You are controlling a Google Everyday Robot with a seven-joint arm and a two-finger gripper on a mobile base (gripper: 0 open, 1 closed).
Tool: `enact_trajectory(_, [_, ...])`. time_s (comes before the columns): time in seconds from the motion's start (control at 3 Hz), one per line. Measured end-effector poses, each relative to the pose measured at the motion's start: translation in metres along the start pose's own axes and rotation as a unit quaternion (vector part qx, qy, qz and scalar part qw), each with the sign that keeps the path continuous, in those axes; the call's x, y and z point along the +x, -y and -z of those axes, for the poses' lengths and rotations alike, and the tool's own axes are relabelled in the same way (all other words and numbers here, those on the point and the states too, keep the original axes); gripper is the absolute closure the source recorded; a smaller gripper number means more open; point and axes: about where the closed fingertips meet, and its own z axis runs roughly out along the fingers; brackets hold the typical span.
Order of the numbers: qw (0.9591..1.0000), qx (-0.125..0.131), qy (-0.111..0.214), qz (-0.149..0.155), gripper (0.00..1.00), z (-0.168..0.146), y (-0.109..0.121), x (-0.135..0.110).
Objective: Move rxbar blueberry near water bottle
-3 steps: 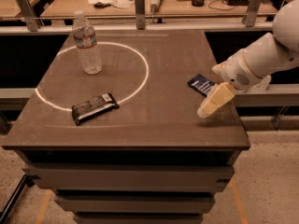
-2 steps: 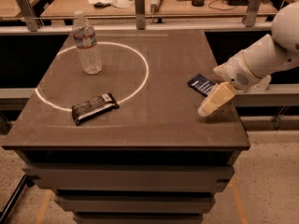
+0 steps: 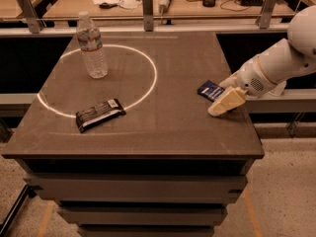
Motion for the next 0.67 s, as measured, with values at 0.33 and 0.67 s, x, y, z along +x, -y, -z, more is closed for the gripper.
enact_trajectory(0.33, [1.0, -0.001, 0.001, 0.003, 0.72, 0.0024, -0.003, -0.0034])
enact_trajectory(0.67, [1.0, 0.0, 0.0, 0.009, 0.95, 0.0023, -0.0062, -0.0072])
